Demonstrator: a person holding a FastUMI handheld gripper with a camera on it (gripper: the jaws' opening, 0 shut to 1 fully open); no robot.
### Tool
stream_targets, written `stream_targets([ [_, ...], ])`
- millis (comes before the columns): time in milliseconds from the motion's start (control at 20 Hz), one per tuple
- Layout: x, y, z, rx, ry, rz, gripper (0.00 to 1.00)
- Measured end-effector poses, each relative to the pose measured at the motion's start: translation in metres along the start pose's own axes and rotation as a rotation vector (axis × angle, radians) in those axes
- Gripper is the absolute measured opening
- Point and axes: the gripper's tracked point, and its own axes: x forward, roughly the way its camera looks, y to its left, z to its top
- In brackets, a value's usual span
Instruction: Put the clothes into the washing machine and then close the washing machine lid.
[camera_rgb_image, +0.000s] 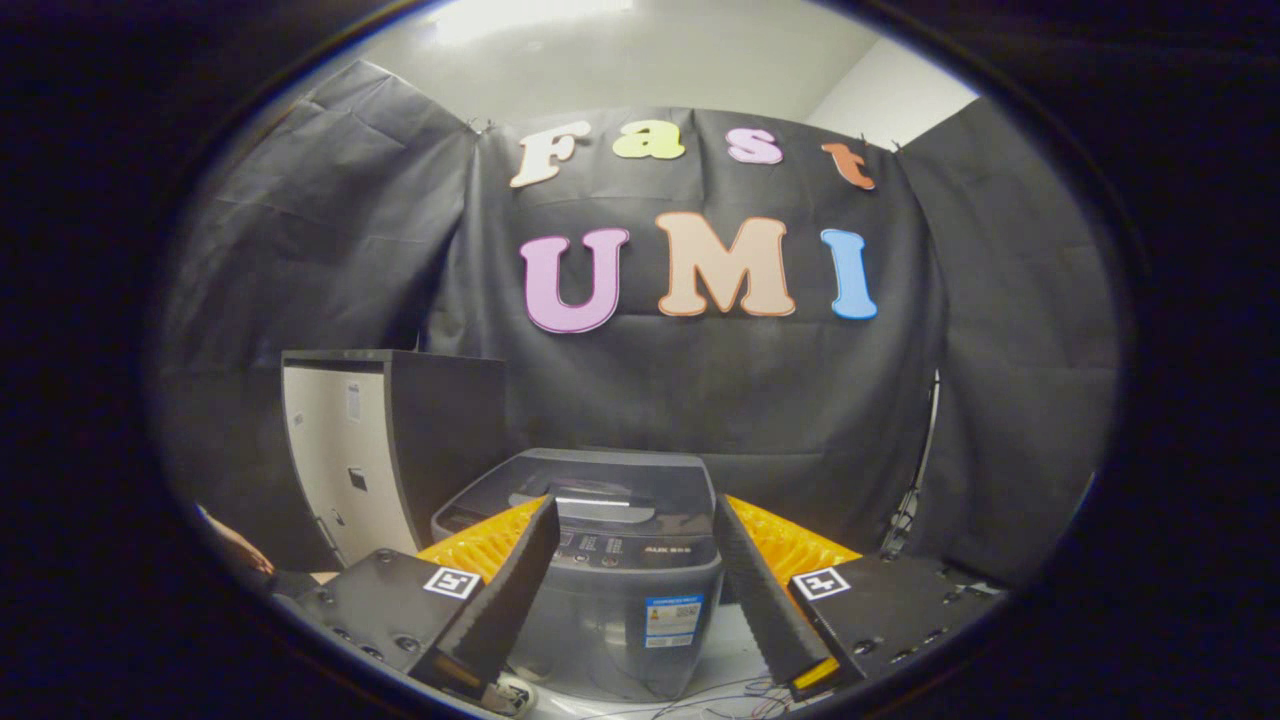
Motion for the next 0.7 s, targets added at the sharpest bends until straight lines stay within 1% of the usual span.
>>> stream_targets([
  [100, -0.013, 0.006, -0.006, 0.023, -0.023, 0.013, 0.97],
  [300, -0.031, 0.009, -0.031, -0.018, -0.033, 0.016, 0.97],
  [500, -0.035, 0.011, -0.047, 0.0, -0.014, 0.015, 0.97],
  [700, -0.031, 0.011, -0.054, 0.015, -0.01, 0.014, 0.97],
])
